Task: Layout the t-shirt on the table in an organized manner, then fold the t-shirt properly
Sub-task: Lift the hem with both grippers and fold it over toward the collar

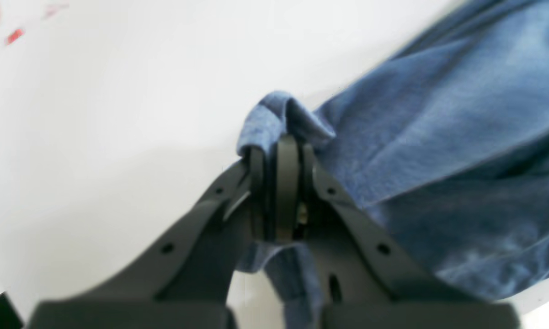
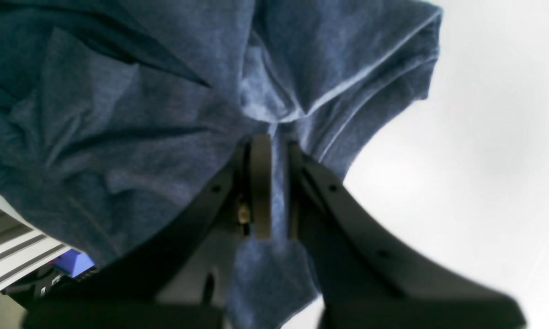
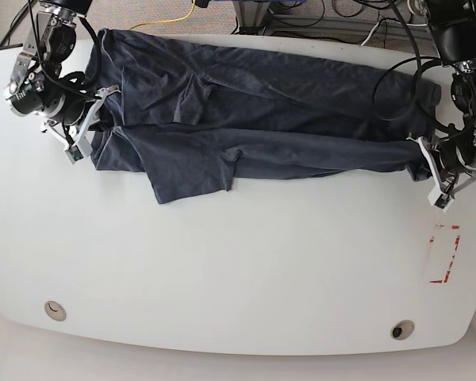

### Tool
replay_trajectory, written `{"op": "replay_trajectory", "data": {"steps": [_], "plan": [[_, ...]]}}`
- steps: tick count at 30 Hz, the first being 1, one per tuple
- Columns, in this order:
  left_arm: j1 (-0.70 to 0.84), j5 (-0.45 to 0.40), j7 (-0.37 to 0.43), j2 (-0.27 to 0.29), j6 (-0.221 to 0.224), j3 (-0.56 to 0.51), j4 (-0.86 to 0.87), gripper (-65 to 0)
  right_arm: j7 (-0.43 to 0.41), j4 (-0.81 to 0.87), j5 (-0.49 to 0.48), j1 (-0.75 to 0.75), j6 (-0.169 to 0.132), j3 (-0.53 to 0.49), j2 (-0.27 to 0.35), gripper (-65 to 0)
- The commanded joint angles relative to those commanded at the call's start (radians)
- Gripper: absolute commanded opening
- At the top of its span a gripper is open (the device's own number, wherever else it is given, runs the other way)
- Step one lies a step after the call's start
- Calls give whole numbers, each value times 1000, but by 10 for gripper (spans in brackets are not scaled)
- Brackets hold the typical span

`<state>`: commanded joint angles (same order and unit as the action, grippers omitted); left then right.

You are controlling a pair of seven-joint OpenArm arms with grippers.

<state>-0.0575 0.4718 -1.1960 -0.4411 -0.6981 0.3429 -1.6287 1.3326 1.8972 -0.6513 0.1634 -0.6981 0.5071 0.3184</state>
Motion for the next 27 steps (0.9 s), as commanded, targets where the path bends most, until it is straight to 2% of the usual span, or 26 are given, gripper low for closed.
{"op": "replay_trajectory", "data": {"steps": [3,7,12,15,19,27], "plan": [[2,0,0,-2,0,0,0,-628,0,-5,2,-37,0,2,2,-455],[23,0,0,-2,0,0,-5,-619,0,-6,-6,-87,0,29,0,-195],[32,2,0,-2,0,-2,-5,-619,0,-9,-8,-114,0,17,-5,-35],[35,2,0,-2,0,-2,-5,-619,0,-9,-8,-115,0,-26,-21,-3],[35,2,0,-2,0,-2,-5,-619,0,-8,-8,-104,0,-72,-31,-3],[32,2,0,-2,0,-2,-5,-619,-5,-15,3,-64,0,-120,-55,-52]]}}
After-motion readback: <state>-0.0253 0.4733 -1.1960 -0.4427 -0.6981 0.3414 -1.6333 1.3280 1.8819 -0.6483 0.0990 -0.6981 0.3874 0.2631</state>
